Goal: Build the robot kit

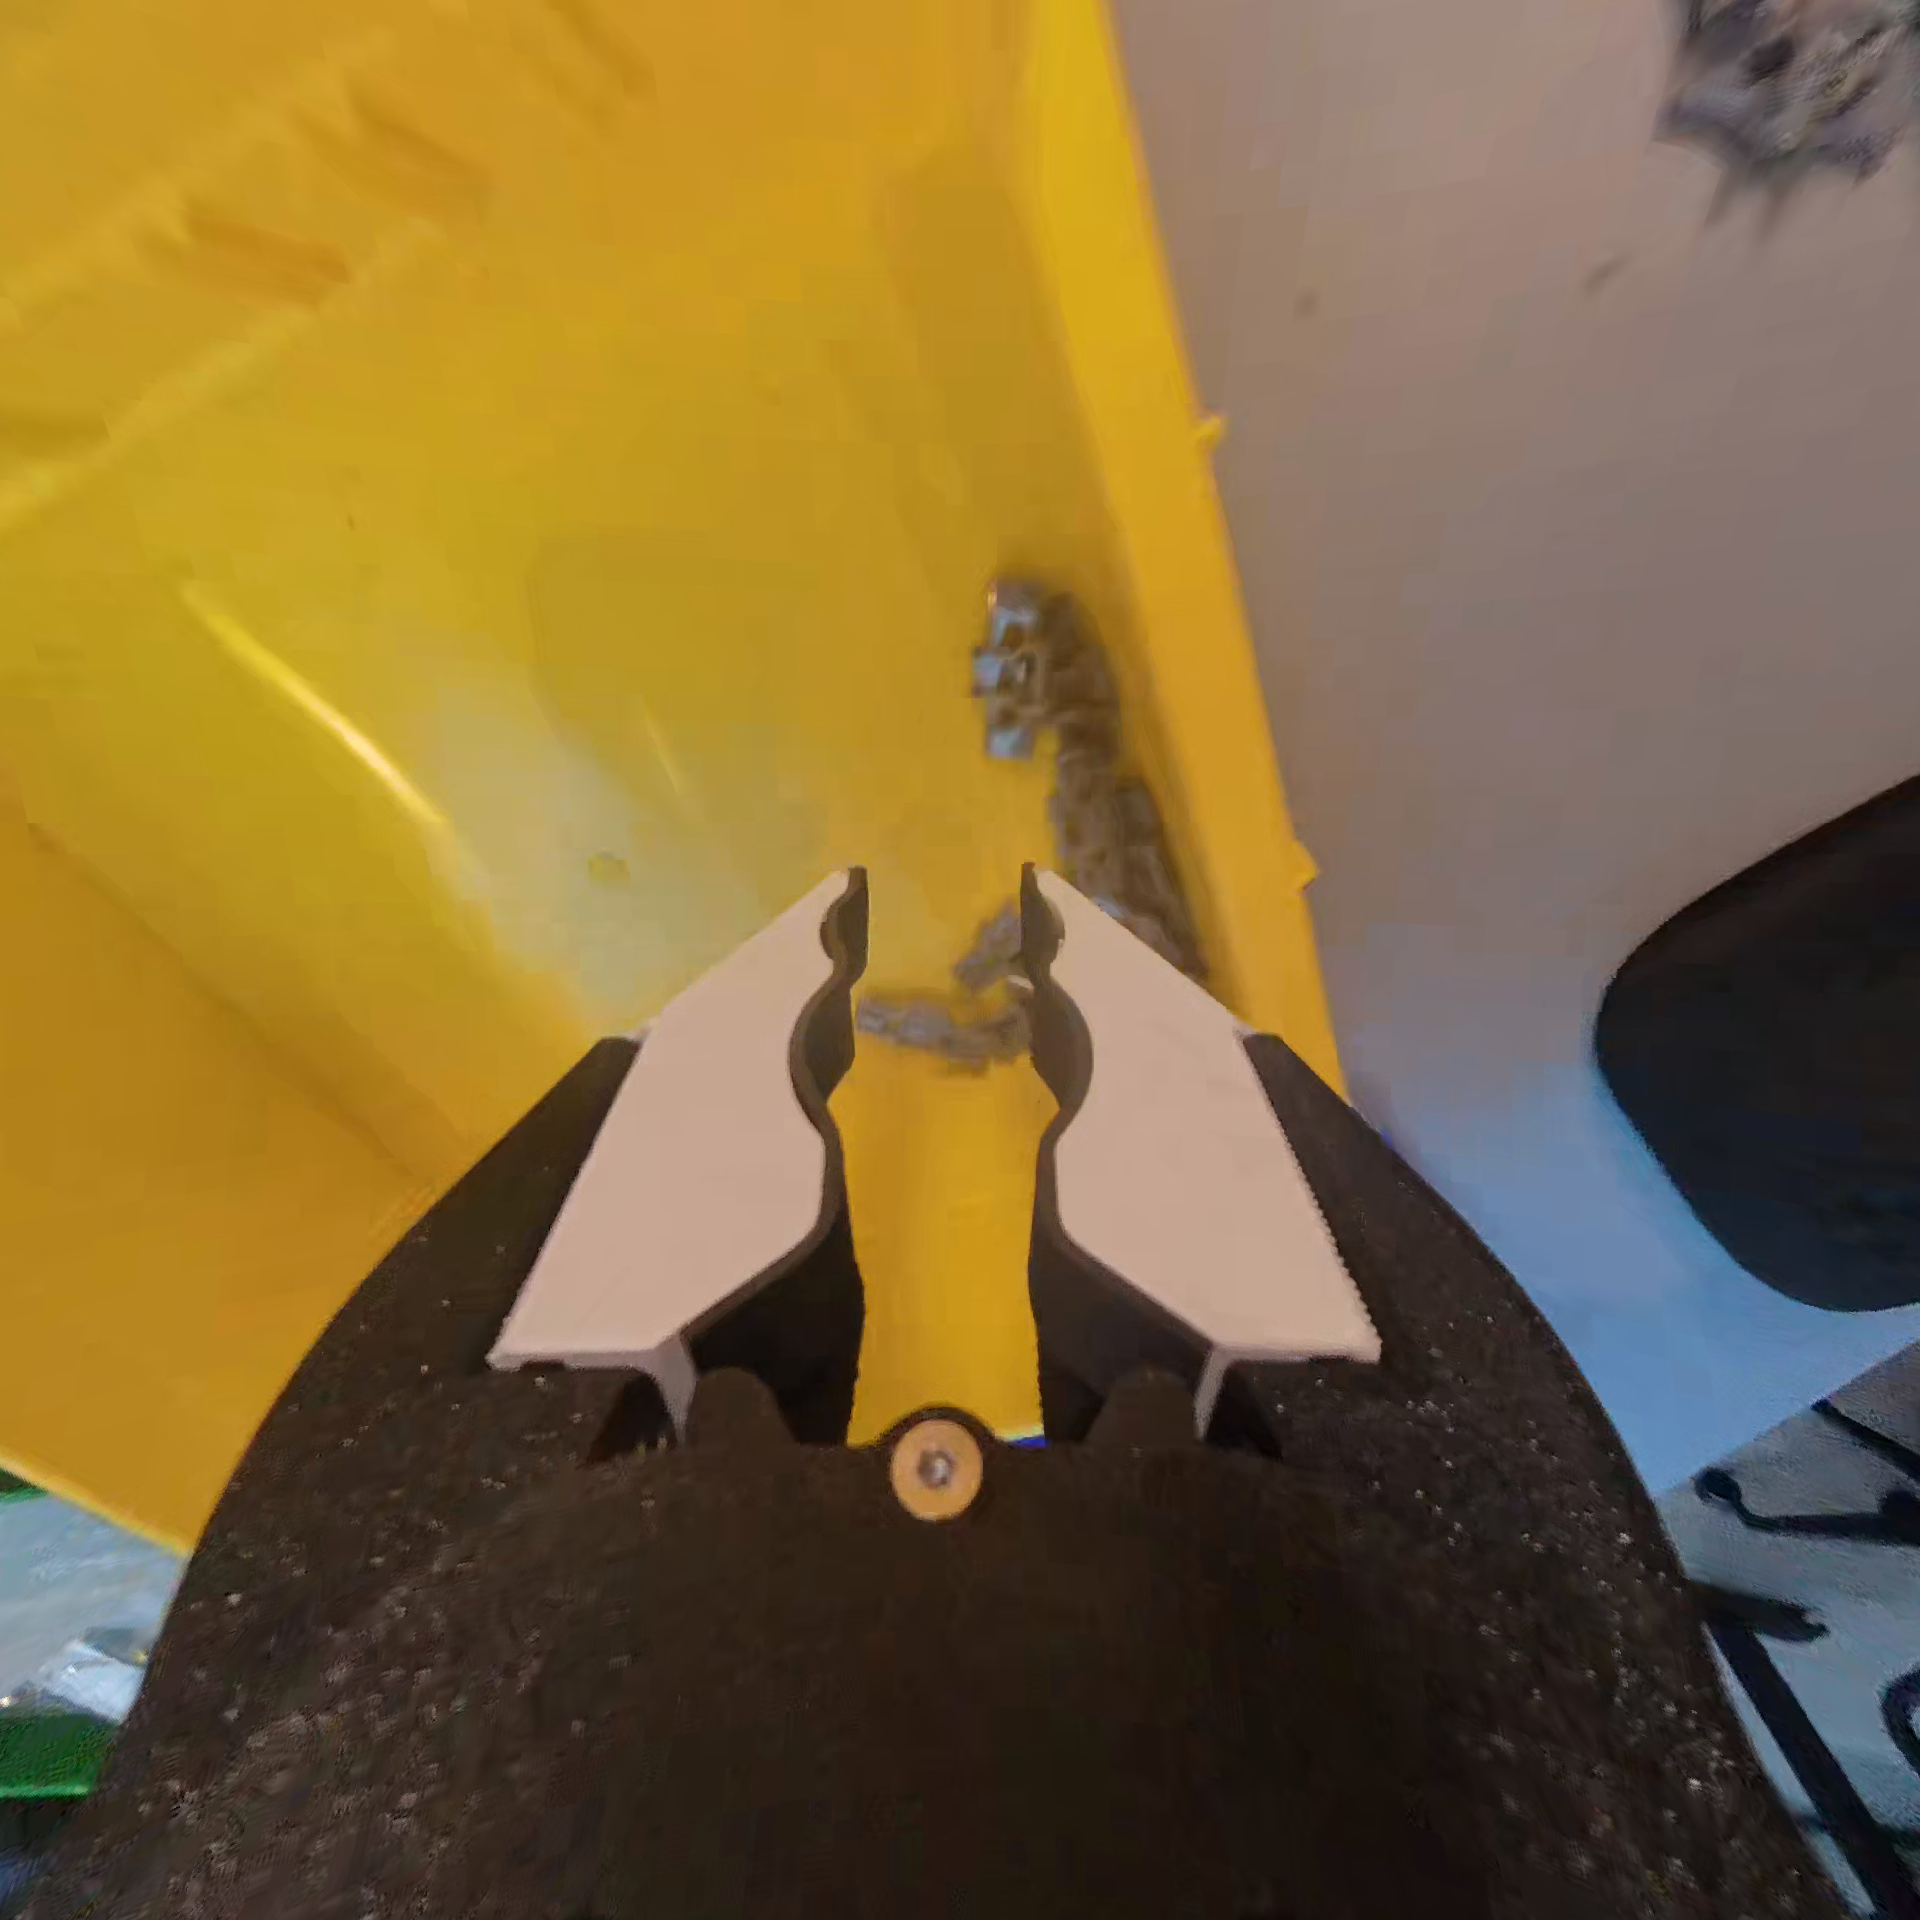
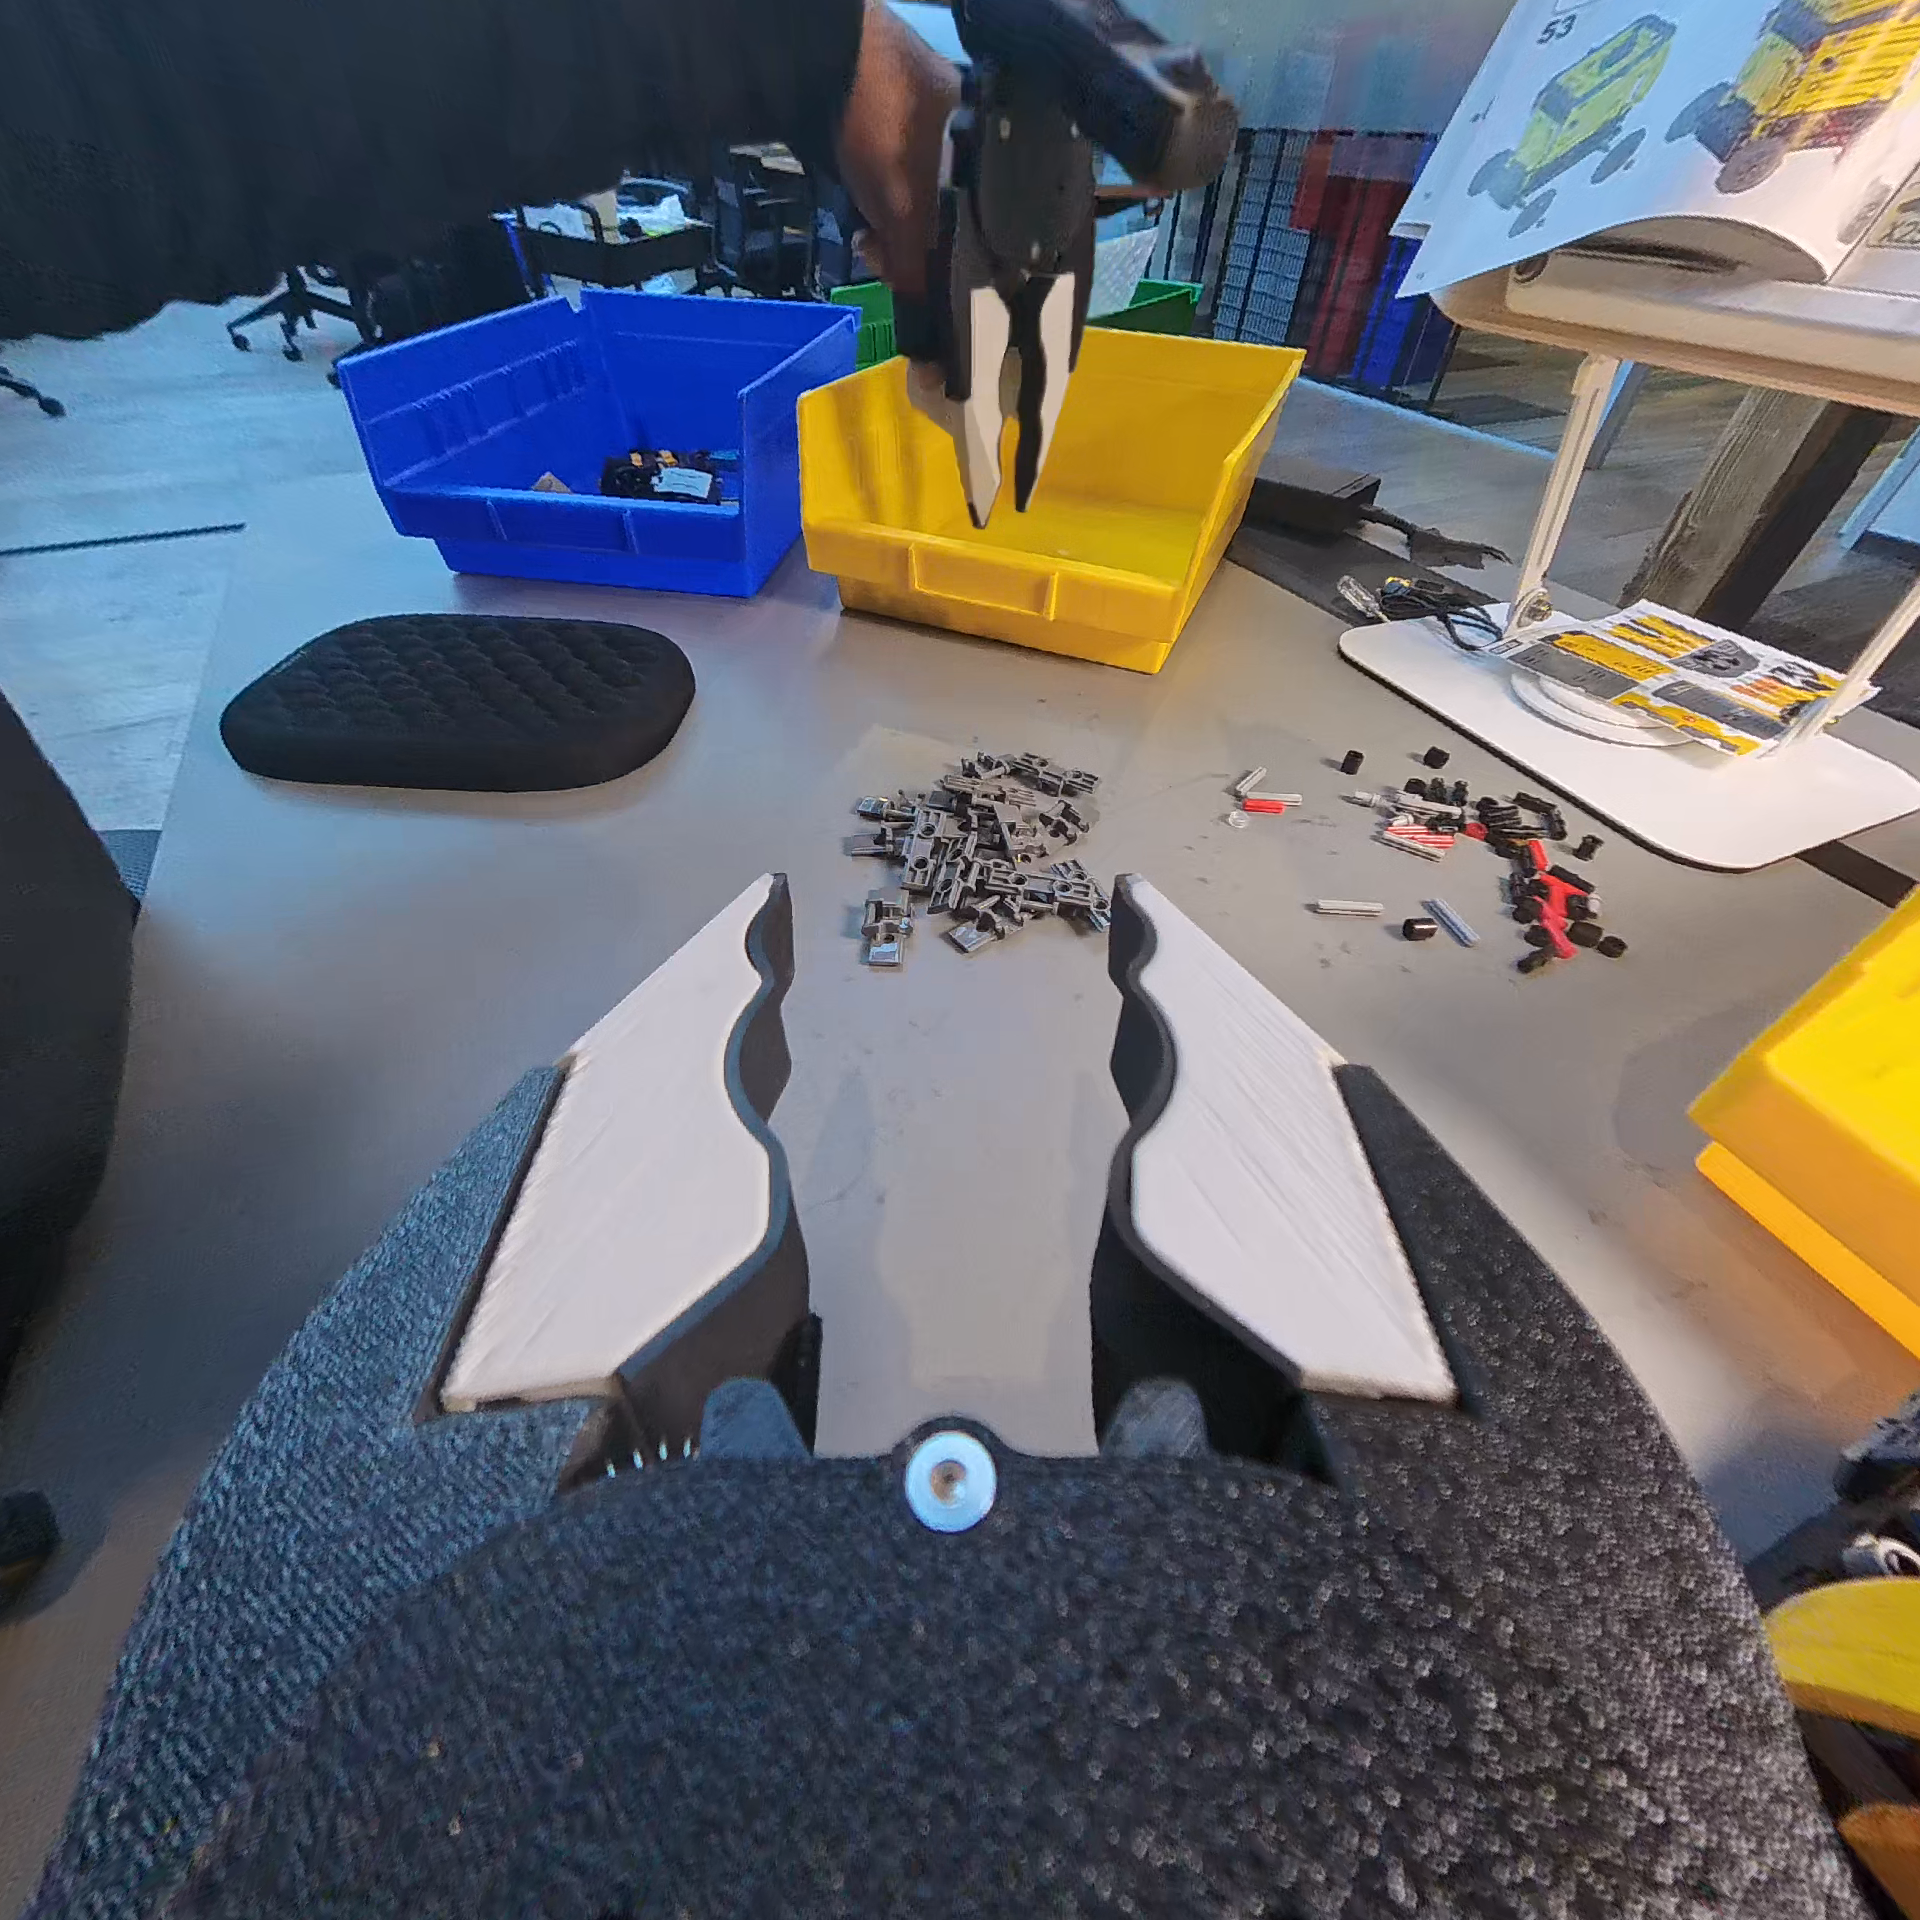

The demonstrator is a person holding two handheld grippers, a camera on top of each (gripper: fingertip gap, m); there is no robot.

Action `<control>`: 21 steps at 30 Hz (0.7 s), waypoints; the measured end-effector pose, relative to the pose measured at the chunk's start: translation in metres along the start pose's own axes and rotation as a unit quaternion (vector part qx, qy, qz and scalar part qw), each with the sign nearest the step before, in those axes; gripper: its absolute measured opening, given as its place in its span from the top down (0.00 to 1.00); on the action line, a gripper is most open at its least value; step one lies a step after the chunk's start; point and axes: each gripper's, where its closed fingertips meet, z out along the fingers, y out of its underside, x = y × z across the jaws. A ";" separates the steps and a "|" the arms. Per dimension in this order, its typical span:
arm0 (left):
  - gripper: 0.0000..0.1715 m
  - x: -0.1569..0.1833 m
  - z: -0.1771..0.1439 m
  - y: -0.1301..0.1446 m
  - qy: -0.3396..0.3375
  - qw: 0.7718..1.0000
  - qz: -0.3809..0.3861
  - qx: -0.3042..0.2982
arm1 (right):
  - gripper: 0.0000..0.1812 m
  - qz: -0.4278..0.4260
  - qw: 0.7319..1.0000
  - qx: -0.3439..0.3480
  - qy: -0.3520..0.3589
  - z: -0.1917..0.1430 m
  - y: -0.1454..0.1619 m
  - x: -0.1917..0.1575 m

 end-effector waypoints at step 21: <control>0.93 -0.002 0.032 0.073 0.107 0.973 -0.090 -0.185 | 0.66 0.010 1.000 0.006 0.002 -0.001 -0.001 0.003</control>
